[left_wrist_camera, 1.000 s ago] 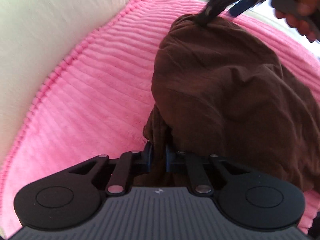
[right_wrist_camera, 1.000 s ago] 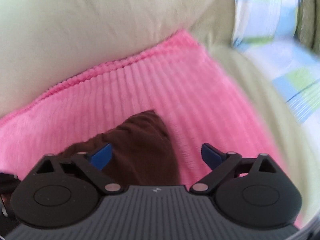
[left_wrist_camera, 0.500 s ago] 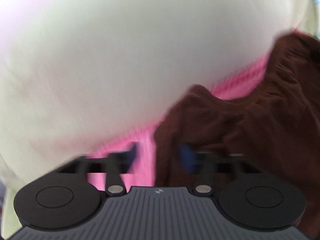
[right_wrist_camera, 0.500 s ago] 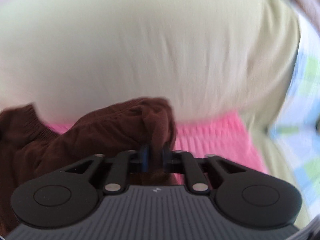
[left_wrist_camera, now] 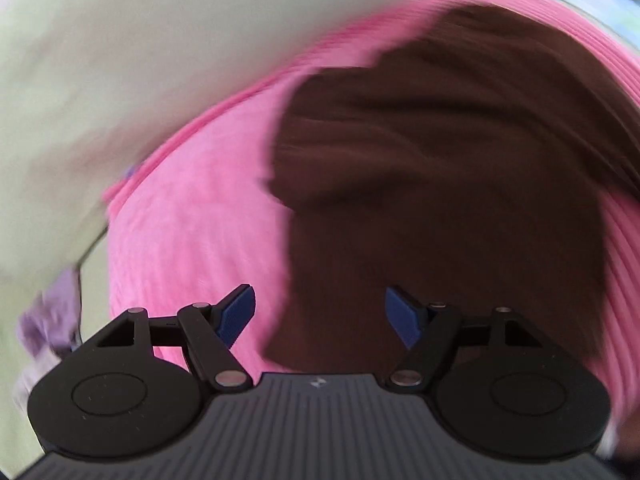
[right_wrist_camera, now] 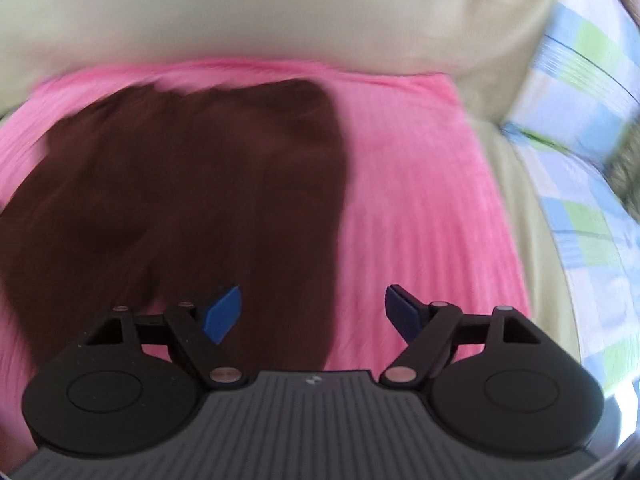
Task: Fold clothes
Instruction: 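Release the shorts onto the pink blanket and reposition both grippers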
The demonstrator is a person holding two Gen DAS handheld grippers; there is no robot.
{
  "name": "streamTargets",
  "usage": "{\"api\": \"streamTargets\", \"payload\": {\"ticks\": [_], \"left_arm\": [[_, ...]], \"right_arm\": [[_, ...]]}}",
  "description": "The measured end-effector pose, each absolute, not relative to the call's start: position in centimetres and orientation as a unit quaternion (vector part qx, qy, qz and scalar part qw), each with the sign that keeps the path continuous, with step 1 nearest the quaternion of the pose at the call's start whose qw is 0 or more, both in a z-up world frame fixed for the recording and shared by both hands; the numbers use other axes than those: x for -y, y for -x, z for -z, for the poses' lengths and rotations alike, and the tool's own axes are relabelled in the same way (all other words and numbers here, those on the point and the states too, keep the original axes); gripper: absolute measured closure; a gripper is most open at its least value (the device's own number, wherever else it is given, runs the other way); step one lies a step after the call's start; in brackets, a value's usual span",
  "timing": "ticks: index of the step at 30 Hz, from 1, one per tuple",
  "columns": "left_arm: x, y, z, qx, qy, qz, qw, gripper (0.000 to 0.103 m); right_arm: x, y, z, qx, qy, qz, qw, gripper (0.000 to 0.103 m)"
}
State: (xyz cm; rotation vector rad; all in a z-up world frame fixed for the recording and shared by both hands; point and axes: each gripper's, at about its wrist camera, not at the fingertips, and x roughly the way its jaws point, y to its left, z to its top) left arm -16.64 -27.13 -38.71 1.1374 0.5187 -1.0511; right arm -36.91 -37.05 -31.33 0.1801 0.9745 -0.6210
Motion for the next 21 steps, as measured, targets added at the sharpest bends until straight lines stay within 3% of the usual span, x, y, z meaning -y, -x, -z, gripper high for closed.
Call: {"api": "streamTargets", "payload": {"ticks": [2,5,6,10,19,20,21], "left_arm": [[25.5,18.5,40.7,-0.178,-0.562,0.463,0.662,0.027],[23.9,17.7,42.3,-0.147,-0.602,0.443,0.648,0.028],[23.8,17.1,42.6,-0.138,-0.609,0.442,0.644,0.028],[23.4,14.9,44.3,-0.072,-0.656,0.445,0.605,0.028],[20.9,12.4,49.0,0.156,-0.746,0.522,0.384,0.028],[20.8,12.2,49.0,0.162,-0.746,0.528,0.372,0.031],[20.8,12.0,48.7,0.152,-0.746,0.538,0.361,0.046]], "right_arm": [[33.3,36.7,31.8,-0.47,-0.04,0.226,0.853,0.032],[29.5,35.9,32.6,-0.467,0.007,0.153,0.871,0.057],[27.9,34.9,33.0,-0.467,0.029,0.128,0.875,0.061],[24.1,31.1,33.7,-0.451,0.053,0.1,0.886,0.06],[19.8,25.3,39.2,-0.482,0.182,0.158,0.842,0.062],[19.6,25.0,39.9,-0.489,0.195,0.165,0.834,0.073],[19.8,24.8,40.4,-0.494,0.201,0.174,0.828,0.094]]}}
